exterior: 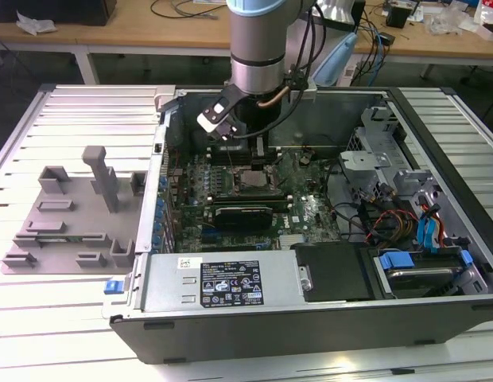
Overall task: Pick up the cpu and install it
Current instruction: 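Place the cpu into insertion slot, then close the cpu cover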
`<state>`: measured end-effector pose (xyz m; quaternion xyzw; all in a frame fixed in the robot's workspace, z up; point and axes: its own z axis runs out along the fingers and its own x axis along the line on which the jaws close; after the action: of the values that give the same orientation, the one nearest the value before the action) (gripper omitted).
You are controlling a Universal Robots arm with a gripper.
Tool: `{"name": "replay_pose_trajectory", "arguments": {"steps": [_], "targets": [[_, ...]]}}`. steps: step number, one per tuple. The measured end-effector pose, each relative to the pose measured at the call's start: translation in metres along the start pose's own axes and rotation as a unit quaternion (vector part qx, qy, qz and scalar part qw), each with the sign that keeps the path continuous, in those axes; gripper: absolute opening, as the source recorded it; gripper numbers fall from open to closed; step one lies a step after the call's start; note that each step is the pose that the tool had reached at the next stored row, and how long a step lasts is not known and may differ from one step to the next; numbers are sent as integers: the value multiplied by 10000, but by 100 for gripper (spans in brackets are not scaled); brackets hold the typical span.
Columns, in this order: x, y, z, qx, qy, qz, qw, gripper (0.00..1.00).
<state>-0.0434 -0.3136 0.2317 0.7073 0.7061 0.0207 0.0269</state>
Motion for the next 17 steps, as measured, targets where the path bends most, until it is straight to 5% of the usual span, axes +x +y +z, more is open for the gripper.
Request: {"name": "replay_pose_trajectory", "arguments": {"steps": [1,2,5,9,17], "targets": [[-1,27,5,181,9,-1,9998,11],[-3,42,6,294,20,0,9996,11],[-3,43,-3,294,22,0,9996,11],[-4,54,-163,293,22,0,9996,11],[-4,55,-173,293,22,0,9996,11]]}}
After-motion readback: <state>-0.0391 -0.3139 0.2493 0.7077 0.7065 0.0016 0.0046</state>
